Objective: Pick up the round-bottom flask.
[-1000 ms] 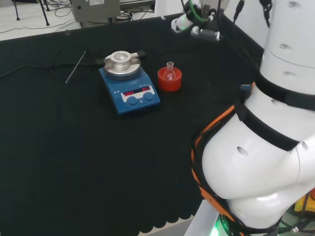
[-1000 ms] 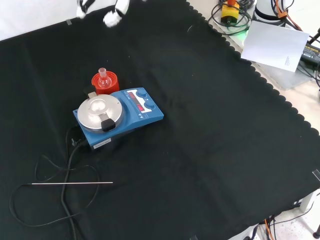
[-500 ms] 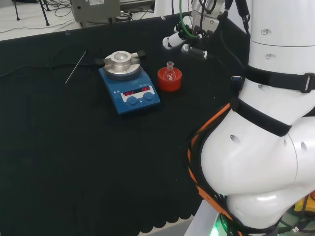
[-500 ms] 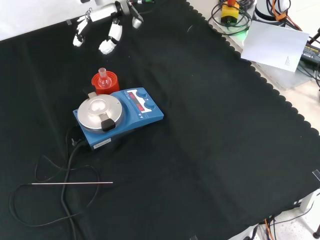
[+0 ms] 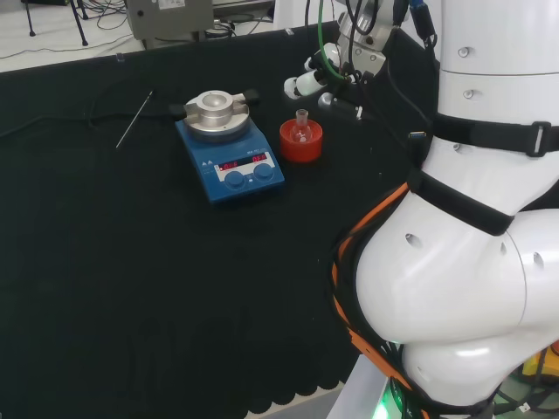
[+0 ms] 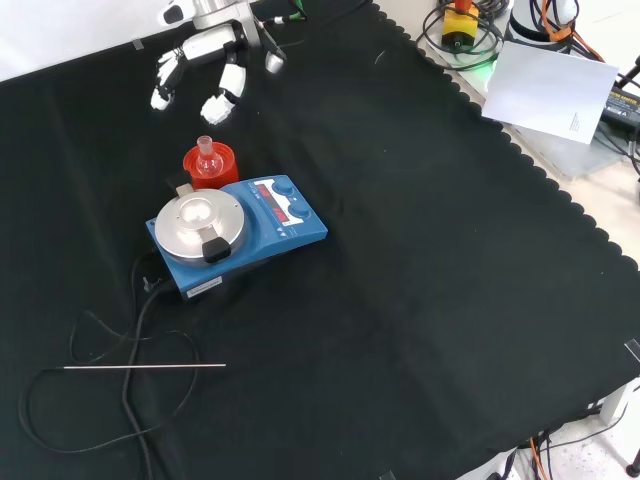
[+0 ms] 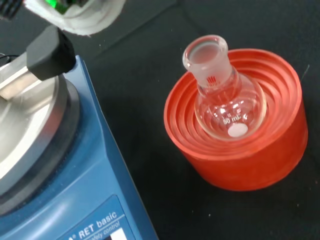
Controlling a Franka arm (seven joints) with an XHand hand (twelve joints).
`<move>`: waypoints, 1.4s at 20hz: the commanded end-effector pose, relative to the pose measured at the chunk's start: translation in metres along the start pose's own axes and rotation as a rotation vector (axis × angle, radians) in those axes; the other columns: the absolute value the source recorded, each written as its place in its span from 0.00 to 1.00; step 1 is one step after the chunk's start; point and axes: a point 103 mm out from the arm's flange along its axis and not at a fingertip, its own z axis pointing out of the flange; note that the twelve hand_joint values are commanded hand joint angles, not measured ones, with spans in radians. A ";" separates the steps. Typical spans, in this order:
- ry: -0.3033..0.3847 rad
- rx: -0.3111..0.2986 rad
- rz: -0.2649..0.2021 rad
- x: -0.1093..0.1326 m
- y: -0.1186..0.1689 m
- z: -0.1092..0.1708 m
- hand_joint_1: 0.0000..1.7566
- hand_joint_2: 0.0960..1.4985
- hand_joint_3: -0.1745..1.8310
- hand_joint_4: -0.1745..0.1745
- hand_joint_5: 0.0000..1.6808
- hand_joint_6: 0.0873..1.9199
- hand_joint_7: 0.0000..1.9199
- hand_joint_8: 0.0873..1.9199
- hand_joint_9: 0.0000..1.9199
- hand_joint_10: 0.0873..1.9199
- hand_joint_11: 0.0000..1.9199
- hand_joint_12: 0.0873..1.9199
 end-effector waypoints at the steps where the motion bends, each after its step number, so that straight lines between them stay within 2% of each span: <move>1: 0.022 0.010 0.009 -0.009 0.000 0.019 0.45 0.37 0.37 0.24 0.37 0.00 0.18 0.33 0.24 0.33 0.05 0.70; 12: 0.005 -0.043 0.015 -0.020 0.005 0.042 0.48 0.37 0.38 0.23 0.37 0.00 0.16 0.33 0.24 0.32 0.06 0.69; 21: 0.050 -0.043 0.014 -0.025 0.012 0.057 0.51 0.37 0.37 0.23 0.38 0.00 0.16 0.33 0.24 0.32 0.07 0.69; 28: 0.085 -0.070 0.004 -0.027 0.009 0.063 0.51 0.36 0.38 0.22 0.40 0.00 0.17 0.33 0.25 0.32 0.08 0.69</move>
